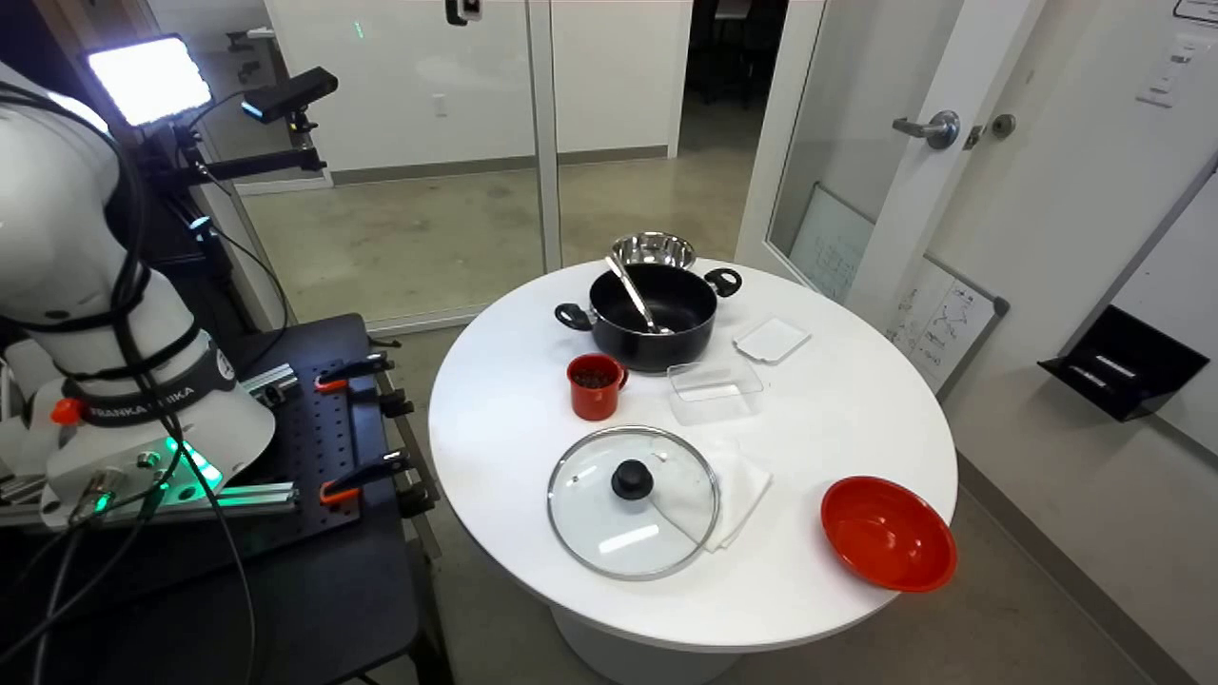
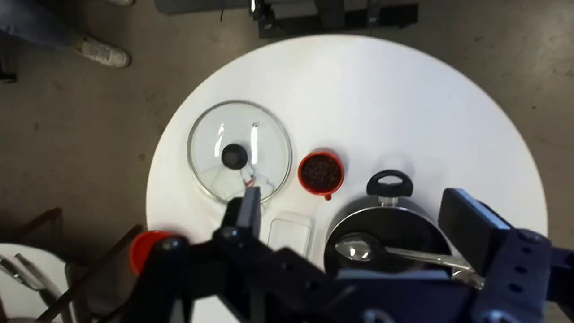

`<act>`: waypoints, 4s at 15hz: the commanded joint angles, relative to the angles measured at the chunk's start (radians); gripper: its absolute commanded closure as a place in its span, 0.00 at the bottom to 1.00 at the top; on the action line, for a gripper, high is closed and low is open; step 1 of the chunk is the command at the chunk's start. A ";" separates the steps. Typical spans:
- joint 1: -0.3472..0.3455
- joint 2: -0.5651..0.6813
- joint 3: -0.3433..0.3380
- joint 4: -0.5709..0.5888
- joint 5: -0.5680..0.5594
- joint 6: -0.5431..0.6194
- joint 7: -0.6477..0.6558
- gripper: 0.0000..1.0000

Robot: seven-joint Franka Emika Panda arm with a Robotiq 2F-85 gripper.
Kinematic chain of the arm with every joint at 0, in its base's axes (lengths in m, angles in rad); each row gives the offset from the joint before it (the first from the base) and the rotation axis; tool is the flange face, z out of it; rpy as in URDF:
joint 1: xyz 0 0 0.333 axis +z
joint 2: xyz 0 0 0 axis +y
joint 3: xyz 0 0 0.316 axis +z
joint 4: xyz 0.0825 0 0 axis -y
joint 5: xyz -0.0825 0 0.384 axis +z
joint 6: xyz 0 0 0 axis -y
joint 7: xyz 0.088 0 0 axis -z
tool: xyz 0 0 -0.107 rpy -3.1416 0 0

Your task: Pour the contents in the red cup into the clear bowl

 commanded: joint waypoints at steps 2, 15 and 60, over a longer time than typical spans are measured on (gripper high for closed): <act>-0.015 0.002 0.027 -0.109 -0.198 0.234 0.122 0.01; -0.006 0.028 0.004 -0.101 -0.162 0.184 0.149 0.00; -0.084 0.481 -0.159 -0.396 0.088 1.037 0.773 0.00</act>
